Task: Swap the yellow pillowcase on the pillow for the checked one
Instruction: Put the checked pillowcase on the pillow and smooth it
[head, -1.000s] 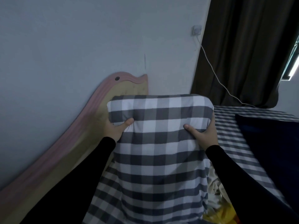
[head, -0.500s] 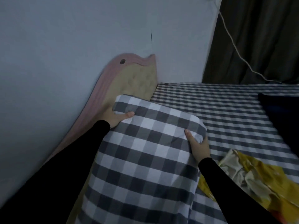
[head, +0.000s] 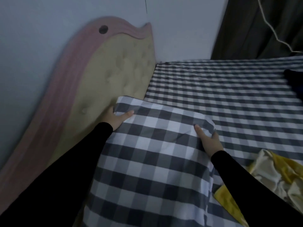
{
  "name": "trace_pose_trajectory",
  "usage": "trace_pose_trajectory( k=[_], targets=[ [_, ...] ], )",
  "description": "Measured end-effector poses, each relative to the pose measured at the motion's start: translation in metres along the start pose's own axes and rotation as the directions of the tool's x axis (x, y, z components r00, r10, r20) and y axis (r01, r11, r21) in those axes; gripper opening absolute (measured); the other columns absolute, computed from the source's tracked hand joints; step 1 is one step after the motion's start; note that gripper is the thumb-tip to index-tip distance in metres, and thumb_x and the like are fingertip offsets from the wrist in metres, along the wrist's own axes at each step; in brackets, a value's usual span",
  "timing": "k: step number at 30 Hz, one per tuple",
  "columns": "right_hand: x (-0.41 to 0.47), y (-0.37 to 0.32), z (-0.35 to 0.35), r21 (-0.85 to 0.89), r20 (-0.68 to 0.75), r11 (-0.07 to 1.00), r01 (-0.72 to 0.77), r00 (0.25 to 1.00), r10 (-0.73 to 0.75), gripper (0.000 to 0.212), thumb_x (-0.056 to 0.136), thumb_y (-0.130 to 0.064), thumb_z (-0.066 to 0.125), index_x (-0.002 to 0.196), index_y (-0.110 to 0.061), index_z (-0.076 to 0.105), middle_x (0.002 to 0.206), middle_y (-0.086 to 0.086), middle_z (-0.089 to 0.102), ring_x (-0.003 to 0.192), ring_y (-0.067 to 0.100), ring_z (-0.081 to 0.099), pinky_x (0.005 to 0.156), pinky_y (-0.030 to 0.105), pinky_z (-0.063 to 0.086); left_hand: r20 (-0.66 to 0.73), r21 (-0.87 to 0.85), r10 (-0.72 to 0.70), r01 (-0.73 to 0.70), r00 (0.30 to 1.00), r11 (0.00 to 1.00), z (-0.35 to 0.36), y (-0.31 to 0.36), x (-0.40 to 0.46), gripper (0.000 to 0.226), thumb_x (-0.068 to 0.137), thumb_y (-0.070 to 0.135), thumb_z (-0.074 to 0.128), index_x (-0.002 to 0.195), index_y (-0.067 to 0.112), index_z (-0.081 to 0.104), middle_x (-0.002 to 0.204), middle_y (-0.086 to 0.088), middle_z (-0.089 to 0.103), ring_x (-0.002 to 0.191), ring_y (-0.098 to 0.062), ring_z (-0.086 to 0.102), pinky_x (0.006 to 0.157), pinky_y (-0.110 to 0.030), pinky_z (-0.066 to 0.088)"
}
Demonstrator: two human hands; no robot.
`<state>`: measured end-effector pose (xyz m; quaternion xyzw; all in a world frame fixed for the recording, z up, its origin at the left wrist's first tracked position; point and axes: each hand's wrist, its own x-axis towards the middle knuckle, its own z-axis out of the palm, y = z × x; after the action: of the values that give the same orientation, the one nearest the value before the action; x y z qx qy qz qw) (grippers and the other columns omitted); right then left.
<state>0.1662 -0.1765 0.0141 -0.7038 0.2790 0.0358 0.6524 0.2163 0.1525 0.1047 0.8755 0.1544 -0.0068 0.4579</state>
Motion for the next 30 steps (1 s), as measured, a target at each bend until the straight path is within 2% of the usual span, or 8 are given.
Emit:
trace_pose_trajectory(
  k=[2, 4, 7, 10, 16, 20, 23, 30],
  targets=[
    [0.026, 0.01, 0.008, -0.314, -0.104, 0.949, -0.029, 0.995, -0.004, 0.101, 0.074, -0.073, 0.055, 0.151, -0.032, 0.004, 0.155, 0.011, 0.024, 0.138, 0.035, 0.03, 0.109, 0.054, 0.03, -0.037, 0.208, -0.074, 0.08, 0.997, 0.975, 0.025, -0.026, 0.025, 0.101, 0.069, 0.075, 0.061, 0.149, 0.021, 0.03, 0.152, -0.006, 0.037, 0.135, -0.028, 0.04, 0.113, -0.043, 0.031],
    [0.036, 0.024, 0.019, -0.557, -0.151, 0.83, -0.027, 0.986, -0.069, 0.09, 0.081, -0.07, 0.046, 0.15, -0.033, 0.004, 0.157, 0.011, 0.017, 0.141, 0.034, 0.02, 0.11, 0.058, 0.023, -0.037, 0.426, -0.065, 0.075, 0.997, 0.902, 0.055, -0.054, 0.03, 0.094, 0.079, 0.076, 0.046, 0.151, 0.02, 0.021, 0.157, -0.008, 0.024, 0.141, -0.029, 0.026, 0.116, -0.044, 0.022],
    [0.033, 0.055, 0.048, -0.657, 0.027, 0.733, 0.176, 0.977, -0.211, 0.073, 0.088, -0.057, 0.049, 0.149, -0.032, 0.016, 0.155, 0.004, 0.022, 0.142, 0.028, 0.02, 0.11, 0.058, 0.021, 0.052, 0.608, 0.038, -0.061, 0.998, 0.791, 0.096, -0.086, 0.014, 0.08, 0.086, 0.07, 0.042, 0.15, 0.026, 0.023, 0.158, -0.005, 0.018, 0.144, -0.026, 0.018, 0.117, -0.044, 0.015],
    [0.024, 0.073, 0.087, -0.725, 0.232, 0.568, 0.39, 0.915, -0.331, 0.065, 0.09, -0.053, 0.046, 0.147, -0.035, 0.022, 0.155, -0.002, 0.022, 0.145, 0.026, 0.011, 0.112, 0.06, 0.013, 0.203, 0.657, 0.096, -0.208, 0.975, 0.725, 0.128, -0.101, 0.002, 0.079, 0.084, 0.073, 0.039, 0.15, 0.036, 0.017, 0.161, -0.001, 0.007, 0.145, -0.024, 0.011, 0.115, -0.048, 0.013],
    [0.034, 0.104, 0.138, -0.774, 0.354, 0.454, 0.443, 0.895, -0.269, 0.067, 0.086, -0.071, 0.016, 0.147, -0.045, 0.016, 0.161, -0.006, -0.003, 0.146, 0.025, -0.012, 0.109, 0.067, 0.002, 0.274, 0.727, 0.031, -0.229, 0.961, 0.648, 0.168, -0.126, 0.011, 0.077, 0.086, 0.073, 0.032, 0.15, 0.041, 0.006, 0.162, 0.003, -0.007, 0.148, -0.021, -0.004, 0.117, -0.051, 0.006],
    [0.046, 0.122, 0.139, -0.805, 0.258, 0.479, 0.351, 0.933, -0.25, 0.074, 0.08, -0.078, 0.021, 0.146, -0.049, 0.004, 0.16, -0.009, -0.01, 0.146, 0.023, -0.016, 0.107, 0.069, 0.0, 0.125, 0.742, -0.065, -0.05, 0.99, 0.668, 0.166, -0.146, 0.022, 0.094, 0.074, 0.086, 0.03, 0.15, 0.041, -0.001, 0.161, 0.002, -0.012, 0.148, -0.024, -0.007, 0.115, -0.054, 0.002],
    [0.043, 0.126, 0.137, -0.805, 0.15, 0.54, 0.244, 0.965, -0.213, 0.079, 0.079, -0.079, 0.029, 0.147, -0.048, 0.003, 0.16, -0.009, -0.01, 0.145, 0.025, -0.018, 0.107, 0.07, 0.0, 0.009, 0.659, -0.185, 0.134, 0.983, 0.74, 0.151, -0.159, 0.026, 0.097, 0.071, 0.088, 0.031, 0.15, 0.042, -0.001, 0.162, 0.003, -0.006, 0.147, -0.028, 0.003, 0.115, -0.056, 0.007],
    [0.025, 0.143, 0.112, -0.782, 0.006, 0.621, 0.046, 0.998, -0.065, 0.086, 0.074, -0.085, 0.027, 0.146, -0.048, -0.004, 0.159, -0.01, -0.013, 0.146, 0.033, -0.008, 0.11, 0.065, 0.007, 0.0, 0.351, -0.283, 0.265, 0.959, 0.898, 0.114, -0.2, -0.005, 0.098, 0.067, 0.086, 0.042, 0.149, 0.042, 0.011, 0.154, -0.003, 0.03, 0.133, -0.031, 0.038, 0.112, -0.049, 0.028]
  ],
)
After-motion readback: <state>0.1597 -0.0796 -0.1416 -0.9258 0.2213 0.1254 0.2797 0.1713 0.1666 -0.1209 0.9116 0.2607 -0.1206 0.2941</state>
